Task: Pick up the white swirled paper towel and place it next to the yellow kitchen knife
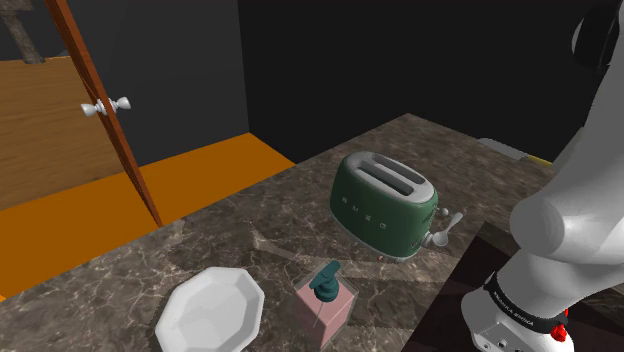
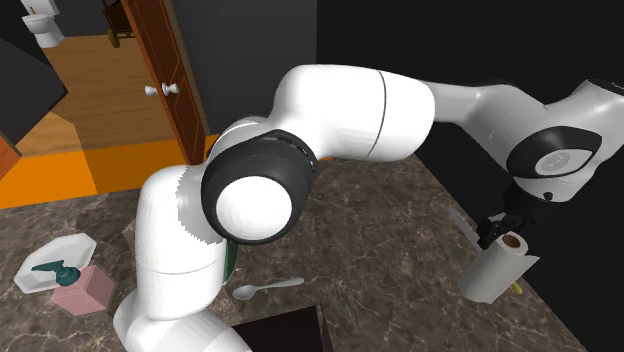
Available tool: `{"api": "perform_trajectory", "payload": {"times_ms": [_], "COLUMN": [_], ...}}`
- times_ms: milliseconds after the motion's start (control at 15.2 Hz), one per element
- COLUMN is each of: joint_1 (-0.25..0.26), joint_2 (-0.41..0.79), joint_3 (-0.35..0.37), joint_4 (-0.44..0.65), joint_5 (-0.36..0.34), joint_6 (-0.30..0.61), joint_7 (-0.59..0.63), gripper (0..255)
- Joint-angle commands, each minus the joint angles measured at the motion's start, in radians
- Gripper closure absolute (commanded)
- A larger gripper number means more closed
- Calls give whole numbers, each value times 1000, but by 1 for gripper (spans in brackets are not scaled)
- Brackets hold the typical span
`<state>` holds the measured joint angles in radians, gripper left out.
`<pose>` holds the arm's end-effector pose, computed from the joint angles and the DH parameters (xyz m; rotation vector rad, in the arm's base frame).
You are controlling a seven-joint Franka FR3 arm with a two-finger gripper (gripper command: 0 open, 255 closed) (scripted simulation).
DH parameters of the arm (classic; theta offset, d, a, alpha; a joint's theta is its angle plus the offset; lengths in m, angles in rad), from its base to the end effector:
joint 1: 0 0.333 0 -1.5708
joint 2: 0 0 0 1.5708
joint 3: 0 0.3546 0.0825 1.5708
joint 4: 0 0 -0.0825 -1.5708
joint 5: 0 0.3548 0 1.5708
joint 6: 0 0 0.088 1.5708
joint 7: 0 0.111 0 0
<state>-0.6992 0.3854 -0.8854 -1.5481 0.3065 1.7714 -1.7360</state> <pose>0.1032 -0.6159 0.5293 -3.1184 -0.1882 -0.0087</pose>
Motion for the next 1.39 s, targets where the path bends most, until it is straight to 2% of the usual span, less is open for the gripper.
{"api": "perform_trajectory", "payload": {"times_ms": [0, 792, 1320], "joint_1": [1, 1, 1], "joint_2": [4, 43, 43], "joint_3": [2, 25, 25], "joint_4": [-25, -142, -142], "joint_5": [5, 44, 44], "joint_6": [27, 169, 169], "joint_7": [-5, -33, -33], "gripper": [255, 255, 255]}}
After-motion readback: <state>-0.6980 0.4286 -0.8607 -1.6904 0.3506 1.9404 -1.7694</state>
